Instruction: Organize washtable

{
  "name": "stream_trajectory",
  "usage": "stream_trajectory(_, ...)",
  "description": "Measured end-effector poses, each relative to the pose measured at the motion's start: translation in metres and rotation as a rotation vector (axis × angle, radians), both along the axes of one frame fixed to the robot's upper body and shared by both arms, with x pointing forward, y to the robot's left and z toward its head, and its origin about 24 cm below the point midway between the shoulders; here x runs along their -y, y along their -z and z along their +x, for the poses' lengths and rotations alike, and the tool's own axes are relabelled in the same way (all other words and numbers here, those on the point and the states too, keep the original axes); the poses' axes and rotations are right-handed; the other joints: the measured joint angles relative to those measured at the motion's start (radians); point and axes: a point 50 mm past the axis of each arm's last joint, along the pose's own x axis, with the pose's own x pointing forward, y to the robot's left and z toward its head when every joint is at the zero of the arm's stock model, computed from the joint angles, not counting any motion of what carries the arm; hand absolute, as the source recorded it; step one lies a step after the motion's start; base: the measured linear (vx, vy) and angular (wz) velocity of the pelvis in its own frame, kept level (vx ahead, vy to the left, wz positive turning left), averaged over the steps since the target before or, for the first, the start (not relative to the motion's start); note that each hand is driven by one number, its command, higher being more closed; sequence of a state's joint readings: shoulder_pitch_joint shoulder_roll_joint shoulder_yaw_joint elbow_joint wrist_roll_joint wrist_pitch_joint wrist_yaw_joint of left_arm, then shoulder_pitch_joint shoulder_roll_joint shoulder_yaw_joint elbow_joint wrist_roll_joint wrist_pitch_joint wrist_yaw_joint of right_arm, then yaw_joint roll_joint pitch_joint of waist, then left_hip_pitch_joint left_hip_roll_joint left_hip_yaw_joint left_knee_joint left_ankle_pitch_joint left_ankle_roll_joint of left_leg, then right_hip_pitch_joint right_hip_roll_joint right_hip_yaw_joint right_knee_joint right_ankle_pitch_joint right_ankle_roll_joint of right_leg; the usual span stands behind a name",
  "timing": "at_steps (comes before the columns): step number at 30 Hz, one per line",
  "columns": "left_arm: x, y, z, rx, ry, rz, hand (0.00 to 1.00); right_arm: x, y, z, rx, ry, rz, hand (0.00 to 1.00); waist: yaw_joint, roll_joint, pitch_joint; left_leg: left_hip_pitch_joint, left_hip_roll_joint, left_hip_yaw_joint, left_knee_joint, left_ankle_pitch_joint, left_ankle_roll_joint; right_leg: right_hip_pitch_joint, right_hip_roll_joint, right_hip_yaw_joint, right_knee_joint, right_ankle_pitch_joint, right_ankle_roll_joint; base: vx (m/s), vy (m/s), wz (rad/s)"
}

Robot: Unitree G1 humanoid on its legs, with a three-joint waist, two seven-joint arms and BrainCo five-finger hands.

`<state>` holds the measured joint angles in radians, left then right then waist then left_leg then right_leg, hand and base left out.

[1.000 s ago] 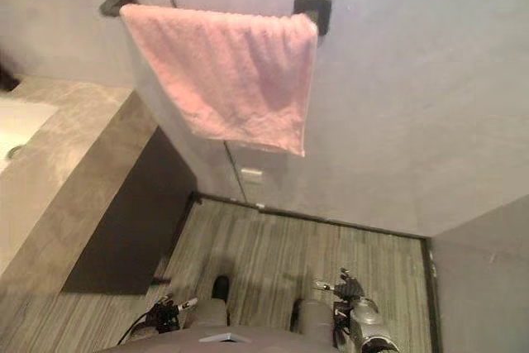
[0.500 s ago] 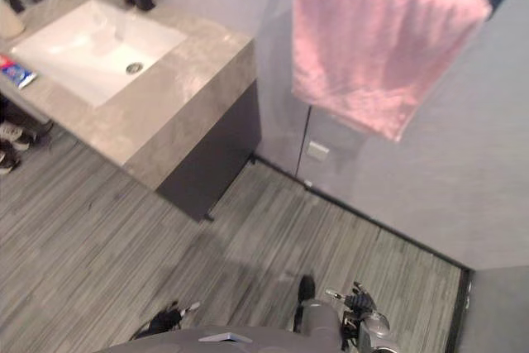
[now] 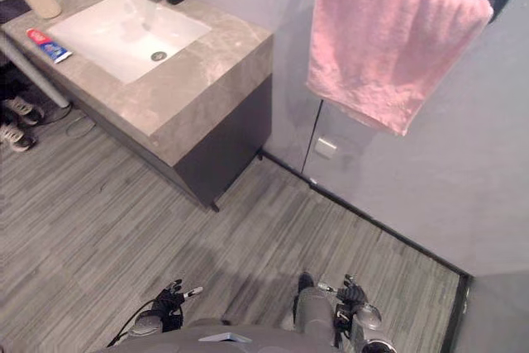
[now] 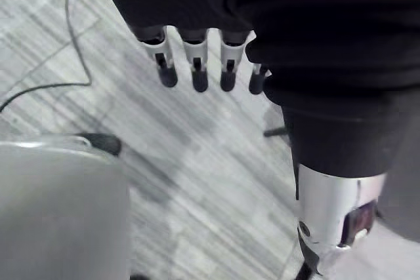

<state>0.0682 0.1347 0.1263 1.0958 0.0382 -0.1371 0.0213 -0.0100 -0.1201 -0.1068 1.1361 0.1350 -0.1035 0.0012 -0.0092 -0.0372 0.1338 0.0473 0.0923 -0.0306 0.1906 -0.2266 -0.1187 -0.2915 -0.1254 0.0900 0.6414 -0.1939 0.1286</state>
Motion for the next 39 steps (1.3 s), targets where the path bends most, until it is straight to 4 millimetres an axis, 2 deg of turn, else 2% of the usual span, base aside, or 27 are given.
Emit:
stream_trajectory(1,-0.004,-0.001,-0.001,-0.002,-0.002,0.011,0.0,-0.003,0.002,-0.004,-0.012,-0.009,0.005,0.0,0.005,-0.025,-0.014,0.0,-0.017,-0.023,0.003,0.007,-0.009,-0.004,-0.005,0.005,-0.002,-0.014,0.011,0.24,-0.145,0.92)
stream_trajectory(2,-0.004,0.001,-0.004,-0.016,-0.018,0.008,0.0,-0.003,-0.001,0.003,0.008,-0.031,-0.002,0.0,0.026,-0.011,-0.021,-0.042,-0.006,-0.022,-0.006,0.033,0.017,0.031,0.021,0.01,-0.098,-0.011,0.019,0.03,-0.111,0.48)
stream_trajectory(3,-0.002,0.002,-0.007,-0.03,-0.023,0.0,0.0,-0.003,-0.002,0.007,0.019,-0.04,-0.007,0.0,0.029,0.004,-0.03,-0.064,-0.008,-0.022,-0.011,0.043,0.033,0.066,0.025,0.016,-0.196,-0.007,0.022,0.06,-0.02,0.24)
stream_trajectory(4,0.007,0.006,-0.012,-0.051,-0.027,-0.024,0.0,0.0,-0.007,0.021,0.049,-0.063,-0.024,0.0,0.048,0.049,-0.044,-0.104,0.012,-0.025,-0.022,0.052,0.026,0.089,0.048,0.053,-0.211,-0.036,-0.003,0.19,0.061,0.17)
stream_trajectory(5,0.005,0.005,-0.013,-0.054,-0.028,-0.018,0.0,-0.005,-0.008,0.024,0.055,-0.087,-0.017,0.0,0.049,0.028,-0.043,-0.107,-0.004,-0.024,-0.023,0.073,0.0,0.072,0.036,0.063,-0.131,-0.085,-0.014,0.26,-0.028,0.23)
stream_trajectory(6,-0.003,0.004,-0.013,-0.056,-0.026,0.007,0.0,-0.014,-0.007,0.025,0.05,-0.138,-0.008,0.0,0.058,-0.007,-0.039,-0.112,-0.027,-0.032,-0.039,0.097,-0.022,0.087,0.023,0.06,-0.165,-0.133,-0.03,0.1,-0.137,0.24)
stream_trajectory(7,-0.001,0.006,-0.016,-0.075,-0.031,0.004,0.0,-0.018,-0.009,0.031,0.068,-0.171,-0.013,0.0,0.064,0.015,-0.035,-0.123,0.002,-0.041,-0.031,0.106,-0.026,0.093,0.053,0.049,-0.186,-0.105,-0.041,-0.06,-0.169,0.14)
stream_trajectory(10,0.0,0.008,-0.026,-0.102,-0.046,0.0,0.0,-0.026,-0.011,0.037,0.085,-0.25,-0.025,0.0,0.073,0.025,-0.036,-0.143,0.048,-0.065,-0.017,0.121,-0.051,0.092,0.096,0.017,-0.194,-0.077,-0.067,-0.18,-0.117,0.13)
stream_trajectory(12,0.0,0.008,-0.025,-0.096,-0.061,0.001,0.0,-0.028,-0.012,0.039,0.088,-0.281,-0.03,0.0,0.073,0.032,-0.03,-0.161,0.065,-0.085,-0.013,0.135,-0.065,0.088,0.111,-0.001,-0.194,-0.064,-0.08,-0.2,-0.077,0.19)
stream_trajectory(15,0.004,0.007,-0.018,-0.081,-0.053,-0.005,0.0,-0.022,-0.011,0.034,0.073,-0.302,-0.065,0.0,0.072,0.063,0.003,-0.188,0.073,-0.121,-0.014,0.165,-0.084,0.098,0.114,-0.051,-0.197,-0.052,-0.088,-0.2,-0.032,0.4)
stream_trajectory(17,0.008,0.008,-0.018,-0.081,-0.049,-0.013,0.0,-0.016,-0.008,0.026,0.047,-0.291,-0.073,0.0,0.071,0.083,0.009,-0.181,0.074,-0.12,-0.081,0.241,-0.079,0.104,0.108,-0.08,-0.212,-0.049,-0.096,-0.2,-0.011,0.67)
stream_trajectory(18,0.01,0.009,-0.019,-0.084,-0.048,-0.016,0.0,-0.013,-0.008,0.024,0.045,-0.276,-0.077,0.0,0.062,0.096,0.003,-0.164,0.075,-0.111,-0.186,0.341,-0.069,0.105,0.1,-0.112,-0.239,-0.033,-0.111,-0.2,0.073,1.0)
stream_trajectory(19,0.012,0.009,-0.02,-0.088,-0.045,-0.021,0.0,-0.009,-0.008,0.023,0.042,-0.247,-0.077,0.0,0.048,0.093,0.0,-0.169,0.067,-0.059,-0.201,0.348,-0.039,0.098,0.072,-0.159,-0.266,-0.01,-0.131,-0.22,0.099,1.06)
stream_trajectory(20,0.01,0.009,-0.019,-0.088,-0.044,-0.017,0.0,-0.007,-0.007,0.021,0.032,-0.23,-0.078,0.0,0.049,0.085,0.005,-0.187,0.05,-0.029,-0.15,0.322,-0.011,0.093,0.049,-0.176,-0.264,-0.006,-0.131,-0.21,0.104,1.01)
stream_trajectory(21,0.008,0.008,-0.018,-0.079,-0.048,-0.013,0.0,-0.004,-0.005,0.017,0.013,-0.205,-0.077,0.0,0.051,0.066,0.011,-0.226,0.014,0.02,0.015,0.255,0.022,0.101,0.004,-0.198,-0.264,-0.001,-0.126,-0.16,0.039,0.68)
stream_trajectory(23,0.007,0.008,-0.024,-0.085,-0.056,-0.012,0.0,0.001,-0.001,0.006,-0.022,-0.169,-0.072,0.0,0.051,0.06,0.007,-0.243,-0.007,0.079,0.233,0.145,0.043,0.122,-0.037,-0.219,-0.271,0.008,-0.112,-0.12,0.086,0.53)
stream_trajectory(24,0.008,0.009,-0.028,-0.091,-0.071,-0.018,0.0,0.002,0.0,0.001,-0.032,-0.155,-0.069,0.0,0.05,0.067,0.001,-0.237,0.003,0.097,0.294,0.103,0.043,0.127,-0.038,-0.221,-0.274,0.014,-0.102,-0.11,0.138,0.27)
stream_trajectory(25,0.014,0.011,-0.032,-0.096,-0.095,-0.036,0.0,0.008,-0.001,0.0,-0.028,-0.134,-0.076,0.0,0.047,0.094,-0.016,-0.237,0.013,0.106,0.265,0.082,0.031,0.123,-0.016,-0.223,-0.274,0.017,-0.092,-0.1,0.153,0.38)
stream_trajectory(26,0.012,0.012,-0.035,-0.113,-0.099,-0.036,0.0,0.008,0.0,-0.003,-0.041,-0.113,-0.069,0.0,0.037,0.082,-0.056,-0.192,-0.009,0.079,0.046,0.109,0.033,0.107,0.002,-0.198,-0.31,0.02,-0.098,-0.04,0.149,0.6)
stream_trajectory(27,0.002,0.01,-0.035,-0.111,-0.104,-0.012,0.0,0.003,0.004,-0.01,-0.066,-0.092,-0.047,0.0,0.023,0.037,-0.06,-0.163,-0.033,0.09,-0.008,0.113,0.046,0.11,-0.024,-0.175,-0.357,0.043,-0.101,0.04,0.115,0.84)
stream_trajectory(28,-0.007,0.007,-0.033,-0.102,-0.107,0.008,0.0,-0.001,0.006,-0.015,-0.082,-0.073,-0.031,0.0,0.017,0.015,-0.058,-0.164,-0.034,0.119,0.036,0.088,0.065,0.128,-0.046,-0.192,-0.395,0.085,-0.1,0.32,0.01,0.66)
stream_trajectory(29,-0.005,0.008,-0.035,-0.105,-0.128,-0.001,0.0,0.004,0.008,-0.025,-0.104,-0.008,-0.023,0.0,0.028,0.017,-0.061,-0.156,0.003,0.141,0.175,0.058,0.06,0.148,-0.048,-0.216,-0.417,0.109,-0.078,0.41,-0.018,0.43)
stream_trajectory(30,0.003,0.012,-0.047,-0.136,-0.153,-0.025,0.0,0.013,0.008,-0.029,-0.11,0.025,-0.036,0.0,0.024,0.055,-0.075,-0.101,0.028,0.125,0.103,0.037,0.01,0.16,-0.019,-0.222,-0.432,0.113,-0.069,0.46,0.047,0.37)
stream_trajectory(31,0.006,0.013,-0.055,-0.158,-0.163,-0.039,0.0,0.016,0.008,-0.034,-0.117,0.056,-0.038,0.0,0.019,0.062,-0.089,-0.068,0.014,0.123,-0.005,0.044,0.019,0.164,-0.027,-0.236,-0.454,0.125,-0.049,0.27,0.087,0.31)
stream_trajectory(32,0.005,0.013,-0.053,-0.153,-0.165,-0.036,0.0,0.016,0.009,-0.037,-0.125,0.069,-0.032,0.0,0.019,0.058,-0.094,-0.056,0.005,0.12,-0.048,0.072,0.024,0.174,-0.029,-0.237,-0.479,0.133,-0.053,0.23,0.094,0.44)
stream_trajectory(34,0.002,0.013,-0.056,-0.163,-0.165,-0.038,0.0,0.013,0.012,-0.049,-0.158,0.092,-0.017,0.0,0.018,0.039,-0.123,-0.035,-0.034,0.076,-0.164,0.139,0.042,0.199,-0.046,-0.254,-0.565,0.179,-0.04,0.24,0.036,0.45)
stream_trajectory(39,-0.001,0.014,-0.061,-0.182,-0.159,-0.04,0.0,0.012,0.013,-0.055,-0.175,0.113,-0.006,0.0,0.021,0.023,-0.13,0.0,-0.062,0.022,-0.244,0.194,0.057,0.24,-0.063,-0.273,-0.598,0.189,-0.025,0.28,-0.021,0.38)
